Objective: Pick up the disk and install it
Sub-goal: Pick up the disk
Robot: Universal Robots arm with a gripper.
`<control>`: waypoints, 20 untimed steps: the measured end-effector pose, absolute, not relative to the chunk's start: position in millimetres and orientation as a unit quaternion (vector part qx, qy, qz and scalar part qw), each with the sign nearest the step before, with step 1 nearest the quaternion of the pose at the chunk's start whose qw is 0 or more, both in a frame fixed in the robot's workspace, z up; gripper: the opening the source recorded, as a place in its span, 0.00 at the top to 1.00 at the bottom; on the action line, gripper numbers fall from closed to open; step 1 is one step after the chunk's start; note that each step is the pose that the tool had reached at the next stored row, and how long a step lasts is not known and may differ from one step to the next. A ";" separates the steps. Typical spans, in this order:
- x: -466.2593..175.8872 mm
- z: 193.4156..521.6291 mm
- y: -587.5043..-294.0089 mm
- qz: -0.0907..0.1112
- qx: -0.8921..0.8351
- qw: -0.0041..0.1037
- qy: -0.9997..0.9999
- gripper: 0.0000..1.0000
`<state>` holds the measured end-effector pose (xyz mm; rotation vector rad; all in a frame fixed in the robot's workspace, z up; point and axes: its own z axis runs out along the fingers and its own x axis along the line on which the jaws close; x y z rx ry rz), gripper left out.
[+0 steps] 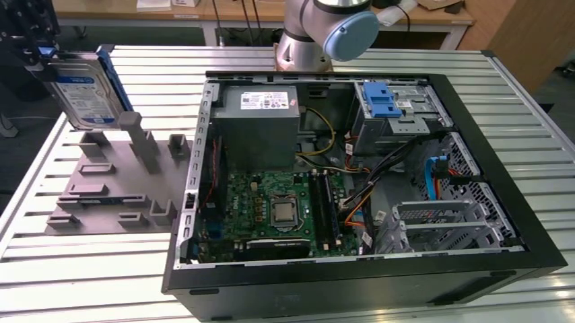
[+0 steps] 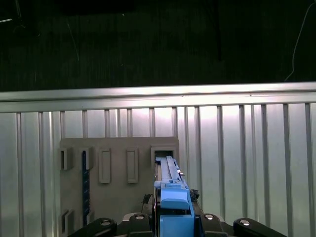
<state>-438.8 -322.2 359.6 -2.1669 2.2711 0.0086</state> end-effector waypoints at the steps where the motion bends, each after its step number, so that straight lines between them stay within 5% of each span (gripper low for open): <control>1: -438.8 359.9 -322.2 0.003 -0.690 0.001 0.723 0.64; 20: -438.7 364.4 -322.2 0.003 -0.690 0.001 0.723 0.64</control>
